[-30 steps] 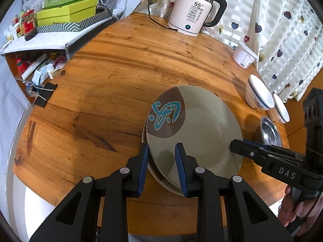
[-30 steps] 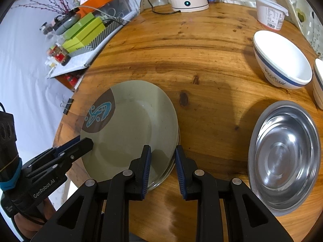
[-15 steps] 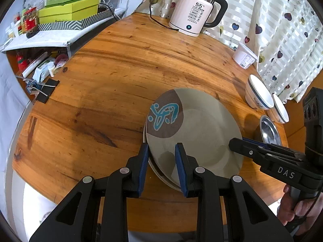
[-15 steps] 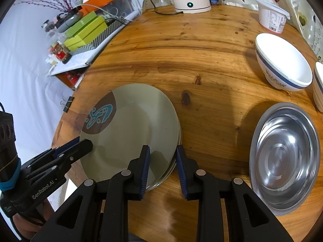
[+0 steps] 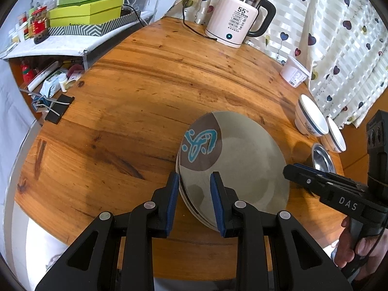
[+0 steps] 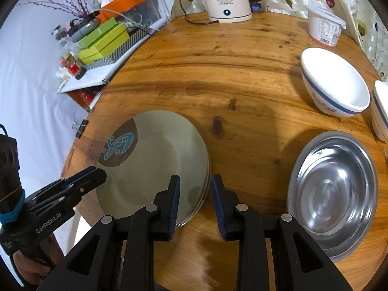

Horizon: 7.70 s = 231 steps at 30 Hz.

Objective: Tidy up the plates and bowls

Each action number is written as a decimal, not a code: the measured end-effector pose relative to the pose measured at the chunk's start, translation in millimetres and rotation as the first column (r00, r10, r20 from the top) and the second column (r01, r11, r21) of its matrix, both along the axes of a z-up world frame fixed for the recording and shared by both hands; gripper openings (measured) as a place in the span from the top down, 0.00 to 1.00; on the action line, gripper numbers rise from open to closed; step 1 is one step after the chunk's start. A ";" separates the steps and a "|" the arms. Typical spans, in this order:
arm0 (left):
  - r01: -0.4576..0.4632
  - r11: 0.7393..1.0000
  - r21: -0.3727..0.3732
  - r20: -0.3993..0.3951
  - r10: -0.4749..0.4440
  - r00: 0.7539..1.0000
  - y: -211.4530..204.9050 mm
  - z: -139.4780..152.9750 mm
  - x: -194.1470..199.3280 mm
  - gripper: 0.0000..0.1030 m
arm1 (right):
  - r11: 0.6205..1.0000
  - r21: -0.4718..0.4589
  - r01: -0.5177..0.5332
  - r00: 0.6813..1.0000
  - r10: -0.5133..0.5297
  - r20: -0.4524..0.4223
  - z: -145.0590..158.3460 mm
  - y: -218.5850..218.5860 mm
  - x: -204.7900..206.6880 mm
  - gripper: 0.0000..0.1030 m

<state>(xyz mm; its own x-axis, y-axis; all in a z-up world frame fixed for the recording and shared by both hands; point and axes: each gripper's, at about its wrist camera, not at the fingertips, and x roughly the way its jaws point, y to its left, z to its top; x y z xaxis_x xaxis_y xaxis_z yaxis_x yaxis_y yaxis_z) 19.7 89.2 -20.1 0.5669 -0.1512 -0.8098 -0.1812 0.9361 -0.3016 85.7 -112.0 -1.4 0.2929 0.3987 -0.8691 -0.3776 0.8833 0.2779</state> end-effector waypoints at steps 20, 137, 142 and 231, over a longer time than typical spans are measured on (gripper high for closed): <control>0.003 1.000 0.008 -0.006 -0.003 1.000 -4.5 -0.3 -0.8 0.73 | 0.999 0.037 -0.027 1.000 0.027 0.016 3.9 -3.2 -6.3 0.74; 0.347 0.938 -0.015 0.039 -0.347 0.937 -175.6 37.0 142.7 0.73 | 0.961 0.110 0.254 0.960 -0.264 0.089 25.5 -184.6 60.8 0.67; 0.332 0.943 -0.036 0.043 -0.330 0.943 -174.7 37.5 153.8 0.66 | 0.957 0.121 0.263 0.957 -0.274 0.092 27.2 -185.7 70.0 0.67; 0.373 0.928 0.023 0.155 -0.372 0.915 -198.3 83.0 114.3 0.73 | 0.940 0.148 0.307 0.922 -0.332 0.200 82.5 -183.5 35.7 0.82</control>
<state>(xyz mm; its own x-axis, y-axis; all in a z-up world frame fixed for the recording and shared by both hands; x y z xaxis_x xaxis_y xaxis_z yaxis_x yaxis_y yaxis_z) 134.0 -109.0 62.9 0.5860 -0.3809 -0.7152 0.2294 0.9245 -0.3043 121.4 -295.6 81.1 0.5985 0.3430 -0.7240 -0.1432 0.9350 0.3245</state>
